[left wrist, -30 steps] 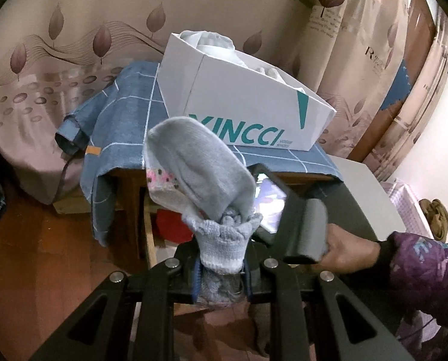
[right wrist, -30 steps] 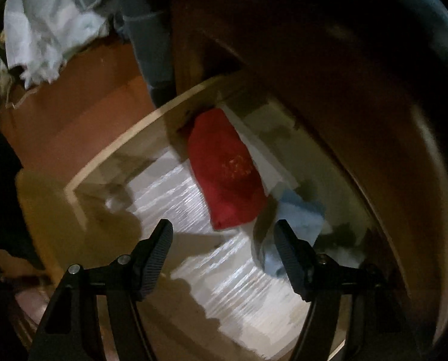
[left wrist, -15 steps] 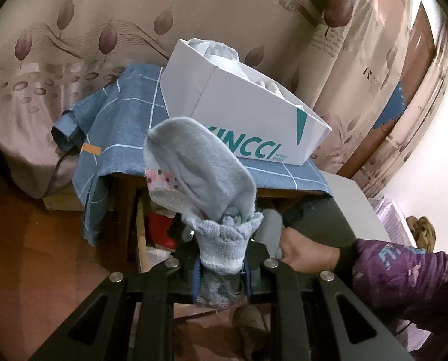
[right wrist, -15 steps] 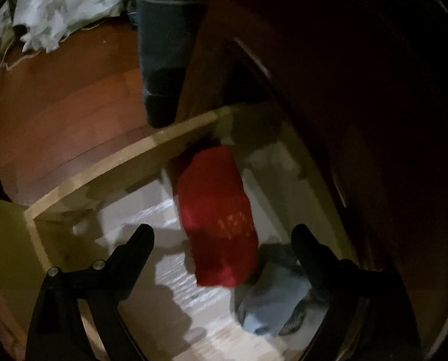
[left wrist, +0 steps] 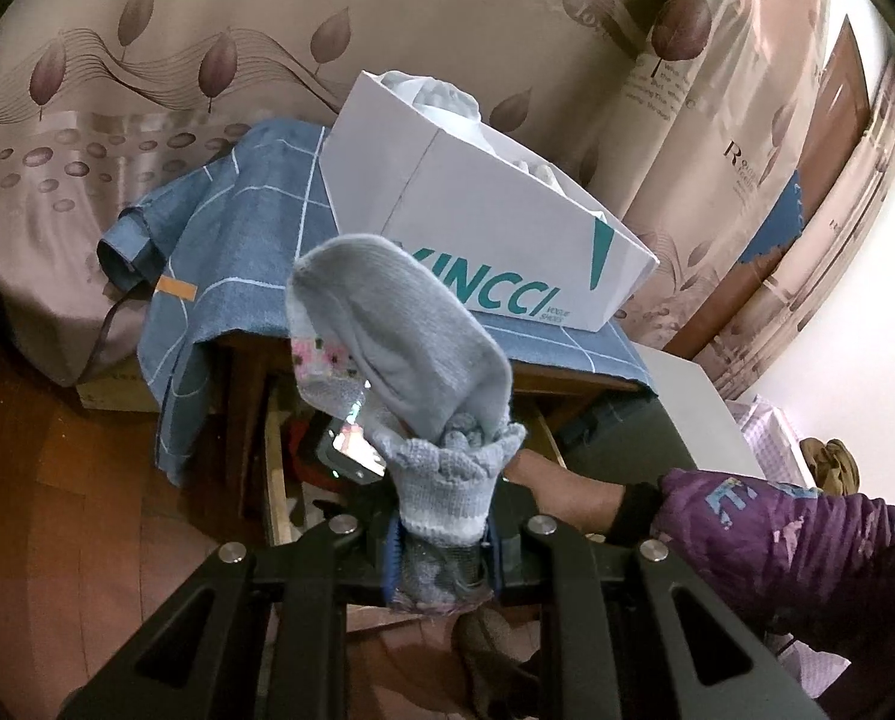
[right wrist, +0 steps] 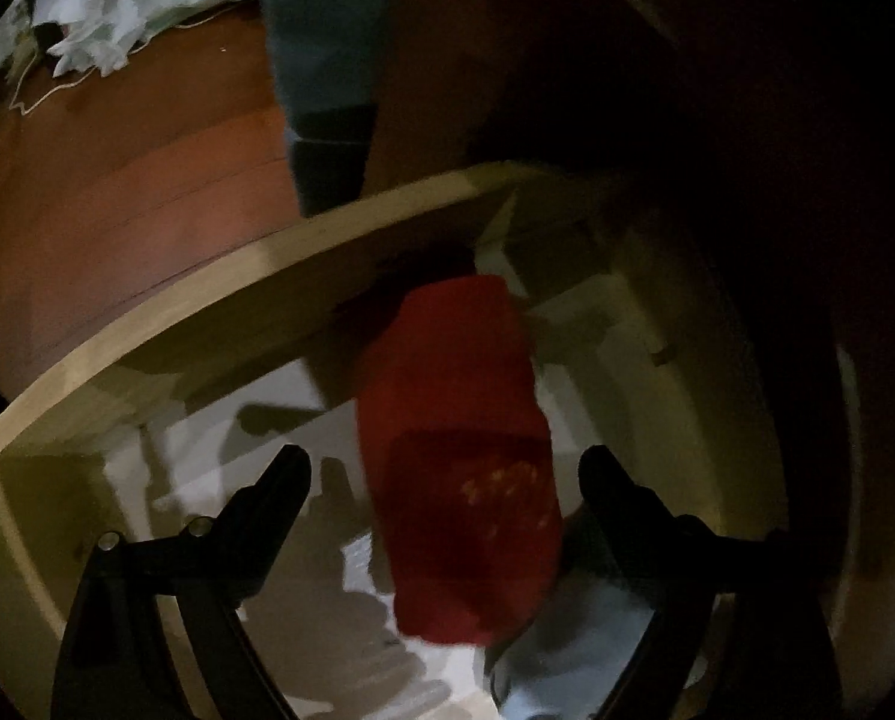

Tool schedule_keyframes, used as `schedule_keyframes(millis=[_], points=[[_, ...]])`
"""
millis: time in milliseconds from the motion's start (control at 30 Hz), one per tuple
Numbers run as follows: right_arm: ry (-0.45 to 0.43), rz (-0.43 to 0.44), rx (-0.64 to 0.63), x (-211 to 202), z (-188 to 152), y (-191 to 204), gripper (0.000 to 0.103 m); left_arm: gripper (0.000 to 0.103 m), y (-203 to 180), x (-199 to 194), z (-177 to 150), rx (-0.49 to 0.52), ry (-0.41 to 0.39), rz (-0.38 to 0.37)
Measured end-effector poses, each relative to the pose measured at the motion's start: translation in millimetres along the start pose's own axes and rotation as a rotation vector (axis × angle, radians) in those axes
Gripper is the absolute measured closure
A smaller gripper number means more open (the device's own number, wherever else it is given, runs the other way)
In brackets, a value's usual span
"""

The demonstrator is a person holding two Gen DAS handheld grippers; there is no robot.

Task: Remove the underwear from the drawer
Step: 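Grasp the red sock in the drawer with the right gripper while the left gripper holds the white sock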

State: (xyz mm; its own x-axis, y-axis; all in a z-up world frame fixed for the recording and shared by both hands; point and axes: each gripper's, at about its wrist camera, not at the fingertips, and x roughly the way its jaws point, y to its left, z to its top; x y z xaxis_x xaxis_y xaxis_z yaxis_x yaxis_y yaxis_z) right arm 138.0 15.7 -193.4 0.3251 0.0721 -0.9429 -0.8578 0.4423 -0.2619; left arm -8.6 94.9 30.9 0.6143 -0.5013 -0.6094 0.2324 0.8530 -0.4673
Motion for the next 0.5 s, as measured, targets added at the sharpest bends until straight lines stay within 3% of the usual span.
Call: schedule_keyframes(millis=[267,333,367,400,500], points=[[0.02,0.057,-0.031,9.6,4.6,-3.9,0.014,0.082,1.2,1.9,1.0,-0.01,0.005,-0.002],[0.032,0.103,-0.015,7.4,4.8,-6.5,0.026,0.082,0.3,2.2,0.6,-0.003,0.006,0.002],[0.032,0.11,-0.017,3.0,1.5,-6.3,0.05,0.082,-0.3,2.1,0.4,0.002,0.004,0.007],[0.037,0.083,-0.035,-0.2,0.0,-3.2,0.067,0.082,-0.2,2.1,0.4,0.003,0.003,0.009],[0.063,0.052,-0.086,-5.6,-14.8,6.2,0.07,0.082,1.2,2.4,0.8,-0.001,0.004,0.009]])
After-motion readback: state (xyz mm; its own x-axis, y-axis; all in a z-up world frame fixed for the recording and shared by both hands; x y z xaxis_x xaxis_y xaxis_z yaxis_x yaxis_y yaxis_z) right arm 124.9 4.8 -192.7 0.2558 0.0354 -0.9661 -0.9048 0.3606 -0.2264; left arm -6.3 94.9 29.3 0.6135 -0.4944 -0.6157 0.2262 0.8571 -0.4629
